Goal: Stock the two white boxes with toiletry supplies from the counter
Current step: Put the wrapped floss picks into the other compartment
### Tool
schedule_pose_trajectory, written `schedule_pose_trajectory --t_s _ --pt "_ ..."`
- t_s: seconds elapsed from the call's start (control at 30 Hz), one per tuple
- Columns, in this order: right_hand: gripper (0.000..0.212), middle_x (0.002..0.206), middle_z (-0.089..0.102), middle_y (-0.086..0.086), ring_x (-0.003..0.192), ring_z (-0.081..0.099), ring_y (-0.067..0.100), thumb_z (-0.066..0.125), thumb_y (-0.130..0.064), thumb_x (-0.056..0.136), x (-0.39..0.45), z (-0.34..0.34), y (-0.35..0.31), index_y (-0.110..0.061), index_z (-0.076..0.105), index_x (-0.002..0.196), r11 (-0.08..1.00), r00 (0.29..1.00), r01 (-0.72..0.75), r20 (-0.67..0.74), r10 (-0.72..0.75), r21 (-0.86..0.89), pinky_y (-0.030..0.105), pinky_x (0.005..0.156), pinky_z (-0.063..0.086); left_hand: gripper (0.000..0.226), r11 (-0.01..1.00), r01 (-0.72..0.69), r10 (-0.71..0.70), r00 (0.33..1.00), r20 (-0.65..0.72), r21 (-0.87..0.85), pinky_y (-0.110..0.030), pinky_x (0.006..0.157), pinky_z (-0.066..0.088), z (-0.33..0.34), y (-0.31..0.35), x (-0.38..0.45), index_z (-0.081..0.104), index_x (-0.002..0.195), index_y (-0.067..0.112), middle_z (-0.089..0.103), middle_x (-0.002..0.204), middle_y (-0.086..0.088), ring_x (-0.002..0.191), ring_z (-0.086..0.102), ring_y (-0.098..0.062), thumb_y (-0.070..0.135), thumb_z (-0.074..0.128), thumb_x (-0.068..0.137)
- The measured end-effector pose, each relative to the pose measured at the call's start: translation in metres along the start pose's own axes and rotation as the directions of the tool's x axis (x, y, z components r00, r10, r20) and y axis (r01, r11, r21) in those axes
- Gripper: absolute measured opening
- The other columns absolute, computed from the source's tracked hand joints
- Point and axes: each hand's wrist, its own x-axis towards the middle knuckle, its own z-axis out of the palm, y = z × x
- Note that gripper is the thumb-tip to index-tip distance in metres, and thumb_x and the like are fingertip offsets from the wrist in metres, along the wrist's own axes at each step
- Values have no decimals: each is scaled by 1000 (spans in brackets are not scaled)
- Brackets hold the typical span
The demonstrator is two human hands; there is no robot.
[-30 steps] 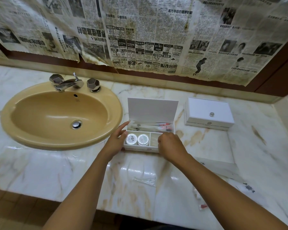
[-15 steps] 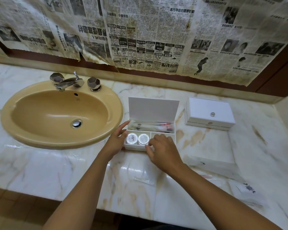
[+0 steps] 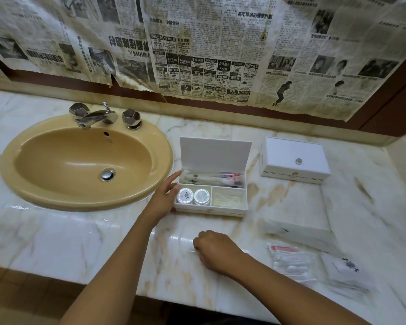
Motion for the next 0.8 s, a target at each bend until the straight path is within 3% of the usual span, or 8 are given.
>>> schedule_pose_trajectory --t_s 0.17,0.27,0.53,0.67,0.8 --pt "15 101 58 18 93 54 35 45 -4 86 2 -7 0 0 58 92 1000 999 -13 -40 14 10 33 63 29 37 1000 -4 4 1000 -3 5 -9 69 39 0 0 -1 44 125 58 56 116 6 91 49 -5 29 43 103" --pt "19 99 61 13 93 57 35 47 -11 86 6 -22 6 -4 62 94 997 983 -31 -178 42 65 34 66 42 39 1000 -11 11 1000 -5 -12 -5 61 41 1 1 -1 45 120 61 55 111 4 94 45 -10 26 43 103" --pt "15 94 63 3 91 58 24 53 -14 86 15 -75 34 -10 66 91 975 815 -134 -540 209 175 38 69 51 40 1000 -5 4 1000 -4 -25 -9 63 40 1 2 -1 46 119 63 55 107 3 94 45 -11 26 44 103" --pt "15 93 62 4 87 59 25 51 -8 87 20 -79 49 -9 66 88 954 810 -244 -504 299 175 29 61 43 37 1000 6 -6 1000 -6 -25 -9 65 40 1 3 -2 46 123 58 57 111 3 95 47 -9 27 44 103" --pt "24 94 60 10 88 59 29 46 9 80 21 -67 55 -5 63 90 917 880 -361 -264 396 170 29 69 46 37 1000 11 -11 1000 1 -28 -7 63 40 0 4 -3 45 124 57 55 109 4 95 46 -9 26 44 103"
